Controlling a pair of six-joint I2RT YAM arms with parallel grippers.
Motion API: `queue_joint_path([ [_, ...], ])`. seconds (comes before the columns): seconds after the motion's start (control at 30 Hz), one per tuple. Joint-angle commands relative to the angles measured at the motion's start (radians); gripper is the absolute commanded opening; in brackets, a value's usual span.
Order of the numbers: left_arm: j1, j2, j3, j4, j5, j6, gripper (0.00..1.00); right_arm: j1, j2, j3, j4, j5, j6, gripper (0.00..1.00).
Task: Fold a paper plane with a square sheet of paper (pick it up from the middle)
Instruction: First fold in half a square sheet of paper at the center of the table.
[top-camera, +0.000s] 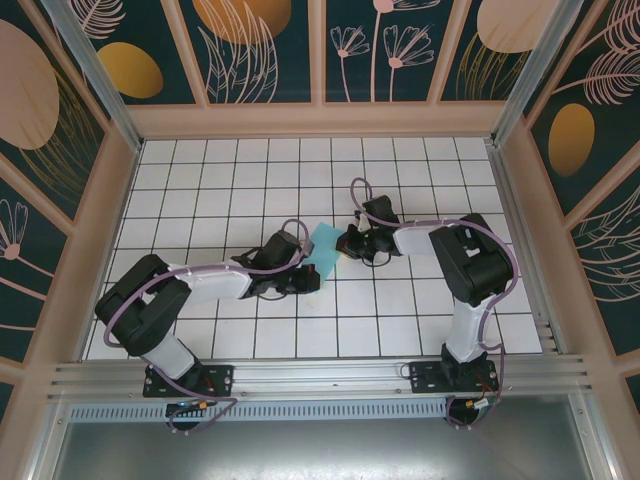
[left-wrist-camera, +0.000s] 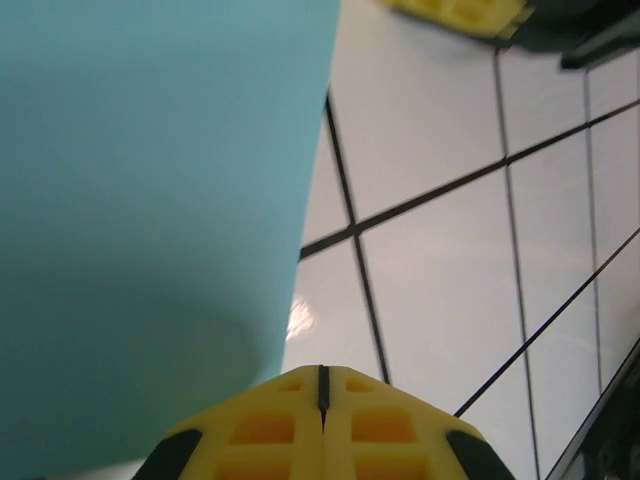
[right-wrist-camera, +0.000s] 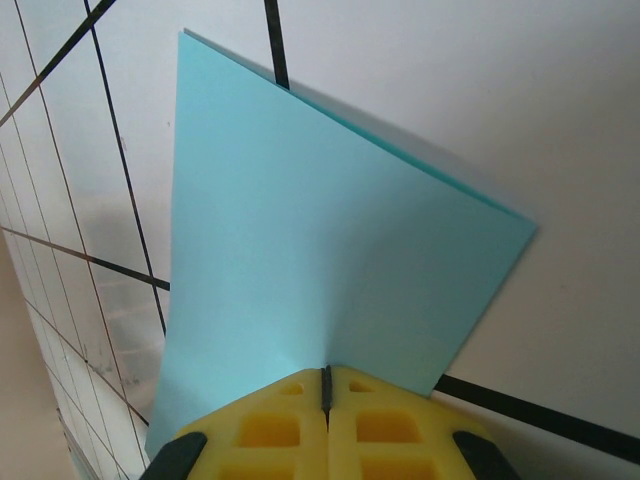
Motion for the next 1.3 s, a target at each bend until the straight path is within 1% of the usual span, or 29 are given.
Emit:
queue_joint_path([
  [0.0, -0.005, 0.022, 0.039, 0.011, -0.055, -0.042, 0.00, 0.002, 0.030, -0.021, -0.060, 0.052, -0.013, 0.00],
  [0.17, -0.004, 0.092, 0.049, -0.017, -0.063, -0.057, 0.00, 0.005, 0.028, -0.017, -0.046, 0.038, -0.018, 0.00],
  [0.33, -0.004, 0.127, 0.045, -0.050, -0.061, -0.058, 0.00, 0.015, -0.026, -0.029, 0.012, 0.017, -0.052, 0.00],
  [0.53, -0.005, 0.141, 0.038, -0.077, -0.063, -0.060, 0.00, 0.084, -0.096, -0.052, 0.064, 0.011, -0.095, 0.00],
  [0.7, -0.004, 0.146, 0.039, -0.086, -0.068, -0.063, 0.00, 0.125, -0.093, -0.089, 0.069, 0.026, -0.065, 0.00],
  [0.9, -0.004, 0.148, 0.037, -0.095, -0.069, -0.065, 0.00, 0.125, -0.059, -0.097, 0.053, 0.023, -0.072, 0.00],
  [0.97, -0.003, 0.150, 0.037, -0.100, -0.068, -0.064, 0.00, 0.114, -0.042, -0.080, 0.027, 0.034, -0.084, 0.00],
  [1.1, -0.004, 0.157, 0.036, -0.126, -0.069, -0.066, 0.00, 0.055, -0.012, -0.050, -0.002, 0.040, -0.104, 0.00],
  [1.27, -0.004, 0.159, 0.023, -0.125, -0.070, -0.069, 0.00, -0.084, 0.052, 0.025, -0.036, 0.030, -0.130, 0.00],
])
